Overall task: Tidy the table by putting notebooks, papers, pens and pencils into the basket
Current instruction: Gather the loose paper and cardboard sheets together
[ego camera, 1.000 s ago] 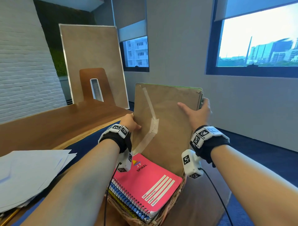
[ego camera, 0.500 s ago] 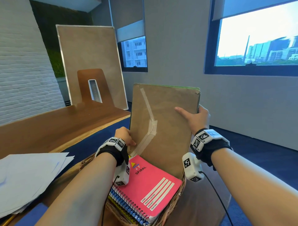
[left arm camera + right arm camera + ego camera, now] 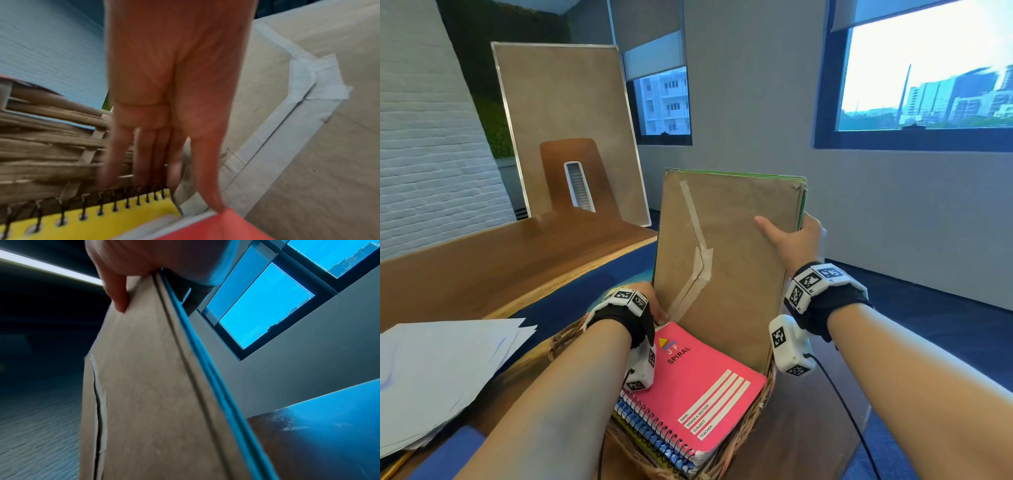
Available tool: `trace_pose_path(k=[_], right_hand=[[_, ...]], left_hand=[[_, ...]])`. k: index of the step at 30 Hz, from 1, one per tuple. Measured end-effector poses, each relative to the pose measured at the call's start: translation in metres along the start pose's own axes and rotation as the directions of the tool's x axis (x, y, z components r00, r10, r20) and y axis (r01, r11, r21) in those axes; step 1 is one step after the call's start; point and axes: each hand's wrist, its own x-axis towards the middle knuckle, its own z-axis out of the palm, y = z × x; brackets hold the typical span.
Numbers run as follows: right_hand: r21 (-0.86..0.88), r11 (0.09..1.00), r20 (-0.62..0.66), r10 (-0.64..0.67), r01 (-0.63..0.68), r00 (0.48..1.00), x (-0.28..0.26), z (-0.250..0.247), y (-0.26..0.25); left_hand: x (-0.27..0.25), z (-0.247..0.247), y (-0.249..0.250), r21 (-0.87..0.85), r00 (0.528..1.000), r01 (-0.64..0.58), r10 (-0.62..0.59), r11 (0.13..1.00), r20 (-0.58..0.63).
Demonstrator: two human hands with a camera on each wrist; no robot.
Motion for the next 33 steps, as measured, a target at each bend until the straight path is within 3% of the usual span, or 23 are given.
trace_pose_path(k=[4,11,18,21,23,26,33], right_hand=[[0.009,1.000,-0.002,0.000,0.000,1.000,-0.001,0.002,0.001],[-0.015,1.000,-0.016,-0.020,0.020,1.000,-0.001,0.003,0.000],[-0.019,0.999,-0.008,-0.038,0.037,0.999,-0.003,0.005,0.000],[-0.026,0.999,-0.015,-0.037,0.037,0.999,-0.003,0.004,0.000],[-0.037,0.998,-0.024,-0.046,0.045,0.999,-0.003,0.004,0.000],[-0.043,0.998,-0.030,-0.043,0.042,0.999,-0.003,0.004,-0.001],[-0.107,0.992,-0.055,-0.078,0.072,0.995,-0.007,0.002,-0.004]], left_hand=[[0.004,0.003,-0.003,0.147,0.996,0.011,-0.025,0.989,0.089],[0.009,0.003,0.004,0.256,0.993,0.000,-0.031,0.967,0.115],[0.050,0.011,0.002,0.420,0.986,0.016,-0.085,0.908,0.145],[0.046,0.006,0.005,0.467,0.994,0.031,-0.074,0.884,0.075],[0.006,-0.013,0.017,0.454,0.996,-0.065,0.033,0.889,0.077],[-0.018,-0.021,0.024,0.255,0.957,-0.233,0.175,0.939,0.231],[-0.009,0.009,0.014,0.415,0.953,-0.216,0.098,0.884,0.287]])
